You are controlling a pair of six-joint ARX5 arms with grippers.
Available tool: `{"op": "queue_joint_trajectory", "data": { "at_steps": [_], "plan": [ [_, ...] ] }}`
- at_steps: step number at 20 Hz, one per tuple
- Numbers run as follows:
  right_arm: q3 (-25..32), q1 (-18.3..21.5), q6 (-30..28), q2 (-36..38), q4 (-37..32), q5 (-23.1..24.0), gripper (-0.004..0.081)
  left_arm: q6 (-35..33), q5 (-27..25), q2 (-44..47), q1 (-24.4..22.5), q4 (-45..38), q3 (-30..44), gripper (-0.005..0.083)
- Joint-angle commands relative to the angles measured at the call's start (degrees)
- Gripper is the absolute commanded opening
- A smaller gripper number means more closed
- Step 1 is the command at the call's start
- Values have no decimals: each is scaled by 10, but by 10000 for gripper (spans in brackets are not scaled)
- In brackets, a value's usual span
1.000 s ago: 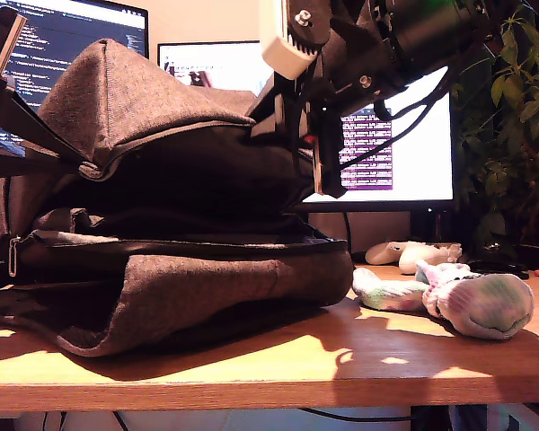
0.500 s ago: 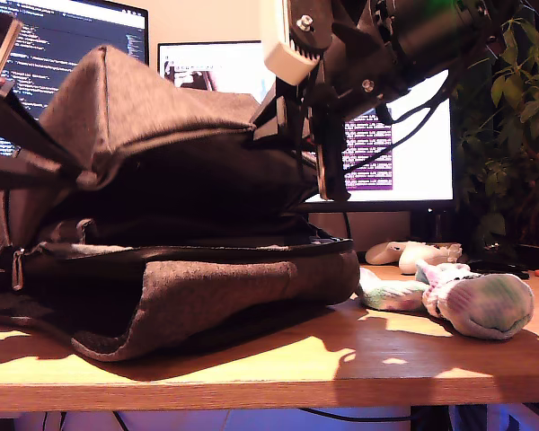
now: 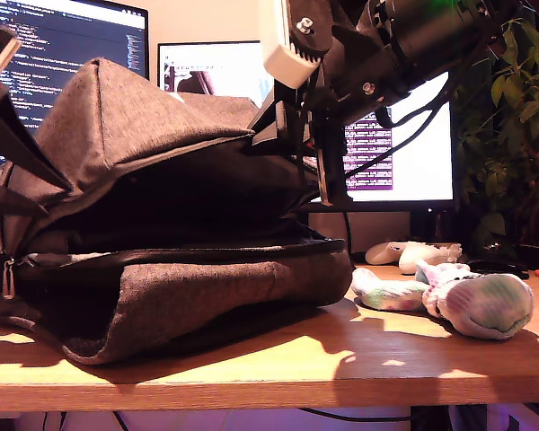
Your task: Pack the pair of socks inside the grey Google backpack
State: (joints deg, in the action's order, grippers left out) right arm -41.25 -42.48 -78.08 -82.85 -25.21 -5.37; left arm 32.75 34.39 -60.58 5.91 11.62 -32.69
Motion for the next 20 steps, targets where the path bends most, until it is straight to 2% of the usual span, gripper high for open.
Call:
{"op": "queue_joint_trajectory", "data": {
  "at_steps": [1,4,6,7,9,11,15,20],
  "plan": [
    [-6,-3,0,-1,-11,0,-11,-38,-13,20,-2,36,-23,252],
    [-6,-3,0,-1,-11,0,-11,-70,-40,47,-2,127,-56,252],
    [-6,-3,0,-1,-11,0,-11,-121,-70,67,-1,194,-78,251],
    [-7,-3,0,-1,-11,0,-11,-121,-87,78,-1,221,-87,251],
    [-9,-4,0,-1,-7,0,-11,-183,-111,104,-1,252,-99,200],
    [-19,-7,2,-1,6,1,-11,-203,-116,131,9,257,-104,119],
    [-68,-23,13,-1,72,6,-11,-220,-170,174,57,250,-105,110],
    [-141,-43,18,-1,155,12,-11,-226,-256,191,153,225,-105,110]
  ]
}}
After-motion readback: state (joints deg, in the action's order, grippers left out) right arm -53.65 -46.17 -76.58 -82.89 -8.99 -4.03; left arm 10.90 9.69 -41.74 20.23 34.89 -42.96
